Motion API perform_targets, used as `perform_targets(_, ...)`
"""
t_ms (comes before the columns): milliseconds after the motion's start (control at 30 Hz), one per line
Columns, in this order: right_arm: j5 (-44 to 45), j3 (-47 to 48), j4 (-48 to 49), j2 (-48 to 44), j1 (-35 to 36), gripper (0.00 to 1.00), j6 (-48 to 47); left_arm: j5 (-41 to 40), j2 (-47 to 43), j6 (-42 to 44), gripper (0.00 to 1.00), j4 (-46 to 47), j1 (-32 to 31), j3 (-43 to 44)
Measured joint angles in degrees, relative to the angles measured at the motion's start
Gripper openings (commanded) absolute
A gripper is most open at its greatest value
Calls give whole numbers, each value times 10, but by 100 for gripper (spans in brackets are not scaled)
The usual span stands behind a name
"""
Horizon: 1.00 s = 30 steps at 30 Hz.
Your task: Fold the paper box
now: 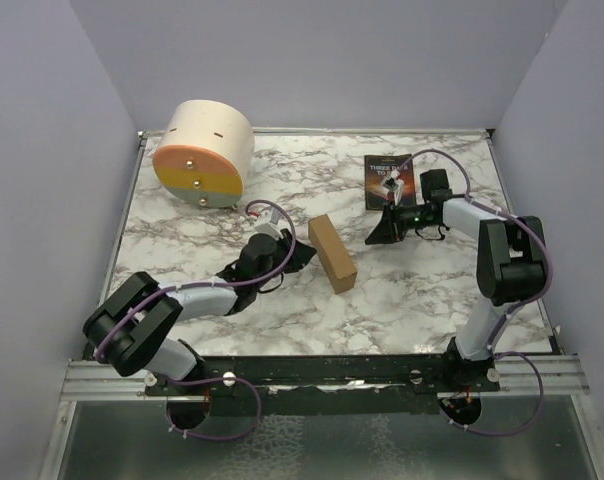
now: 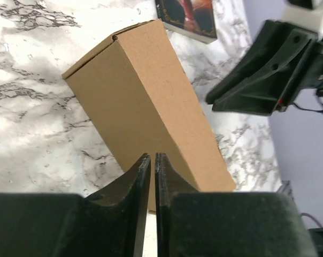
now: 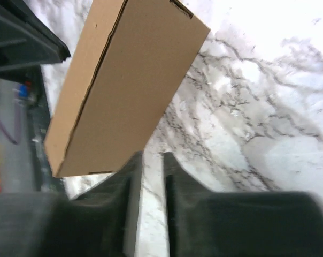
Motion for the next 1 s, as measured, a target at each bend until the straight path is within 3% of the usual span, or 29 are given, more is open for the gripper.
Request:
perform_targets(100,30,-8,10,-24,3,4,-8,-1,9,30,10,-42,0,27)
perform_targets(333,67,-8,11,8,35,4,-18,12,64,81,9,-89,0,88)
perform_targets(767,-6,-8,2,86,76,6,2,75,132,110,9,-89,-14,165)
perform_targets(1000,13,2,-11,85,60,7,-3,88,152,118,9,-90,-25,205)
